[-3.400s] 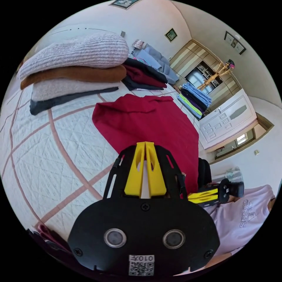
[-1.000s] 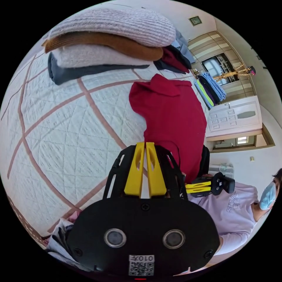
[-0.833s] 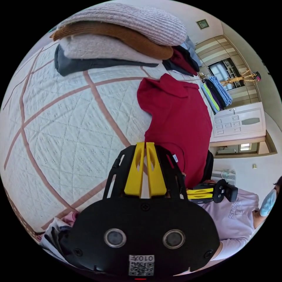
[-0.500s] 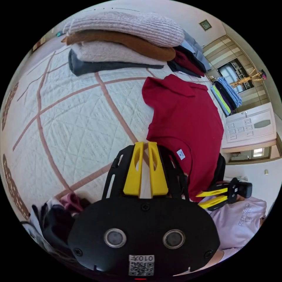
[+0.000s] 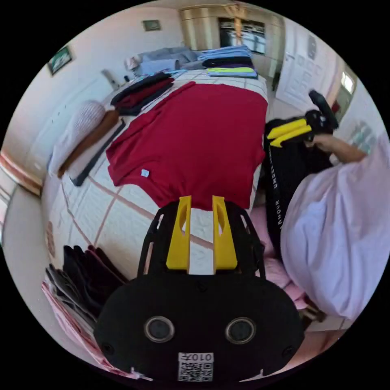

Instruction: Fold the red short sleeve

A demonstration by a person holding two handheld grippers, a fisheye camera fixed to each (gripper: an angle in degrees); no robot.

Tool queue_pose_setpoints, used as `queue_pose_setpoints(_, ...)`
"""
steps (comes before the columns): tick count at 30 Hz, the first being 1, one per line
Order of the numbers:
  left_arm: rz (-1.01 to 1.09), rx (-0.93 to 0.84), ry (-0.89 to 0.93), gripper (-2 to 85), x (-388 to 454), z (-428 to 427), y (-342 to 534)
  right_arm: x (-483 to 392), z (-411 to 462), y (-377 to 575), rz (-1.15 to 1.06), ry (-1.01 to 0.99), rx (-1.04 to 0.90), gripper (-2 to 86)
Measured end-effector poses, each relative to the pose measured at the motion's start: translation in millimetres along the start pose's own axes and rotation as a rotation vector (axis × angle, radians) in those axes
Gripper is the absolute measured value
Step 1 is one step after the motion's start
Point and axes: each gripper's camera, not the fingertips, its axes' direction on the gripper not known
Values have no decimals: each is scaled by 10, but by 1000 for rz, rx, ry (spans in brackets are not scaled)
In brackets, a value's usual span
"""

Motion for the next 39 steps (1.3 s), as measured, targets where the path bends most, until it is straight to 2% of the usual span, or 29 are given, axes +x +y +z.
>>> queue_pose_setpoints(2,131,58,-33,82,519,5,26,-85,49,21,2,-8,-7,69)
queue_pose_setpoints(8,230,86,-97,91,1132,183,-104,-370,174,-180,-74,93,-25,72)
queue_pose_setpoints(19,383,55,-245,59,1579,376,-128,-686,413,-226,-98,162,-8,80)
queue_pose_setpoints(24,387,66,-178,32,1529,266,-148,-733,388,-225,-117,194,-11,32)
queue_pose_setpoints(27,384,83,-98,17,1358,146,-190,-651,179,-305,-168,131,-52,21)
queue_pose_setpoints(33,302,10,250,9,497,151,-602,-128,-102,-791,-291,-85,-194,14)
queue_pose_setpoints(34,265,16,289,10,293,209,-693,-35,-107,-854,-275,-108,-186,15)
queue_pose_setpoints(39,13,25,306,22,-343,629,-895,809,98,-1176,83,-190,-13,20)
